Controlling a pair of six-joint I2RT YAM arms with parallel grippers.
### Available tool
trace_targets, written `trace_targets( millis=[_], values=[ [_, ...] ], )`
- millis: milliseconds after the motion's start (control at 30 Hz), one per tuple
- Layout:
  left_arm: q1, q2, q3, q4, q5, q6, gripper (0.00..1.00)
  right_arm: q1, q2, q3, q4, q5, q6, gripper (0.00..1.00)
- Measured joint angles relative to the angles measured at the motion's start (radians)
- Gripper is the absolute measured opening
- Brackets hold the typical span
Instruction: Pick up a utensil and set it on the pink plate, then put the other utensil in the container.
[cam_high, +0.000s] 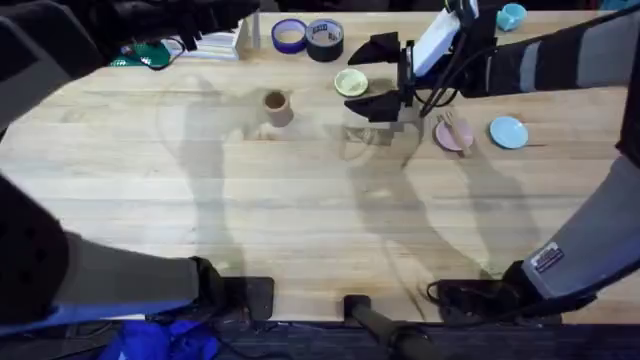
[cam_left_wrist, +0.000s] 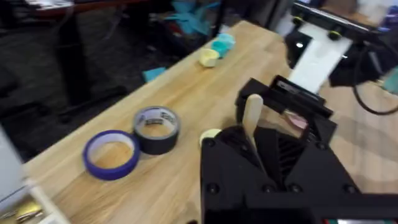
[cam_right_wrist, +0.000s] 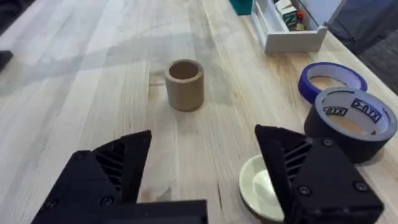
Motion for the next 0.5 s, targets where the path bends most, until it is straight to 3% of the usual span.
trace_targets(
  millis=[200, 500],
  values=[
    [-0.002, 0.106, 0.000, -0.004, 0.106, 0.063, 0.042, 0.000, 0.000, 0.000, 0.000, 0.007, 0.000, 0.993],
    [-0.002, 0.169, 0.000, -0.032, 0.150, 0.171, 0.042, 0.000, 0.000, 0.000, 0.000, 0.023, 0.000, 0.994]
  ],
)
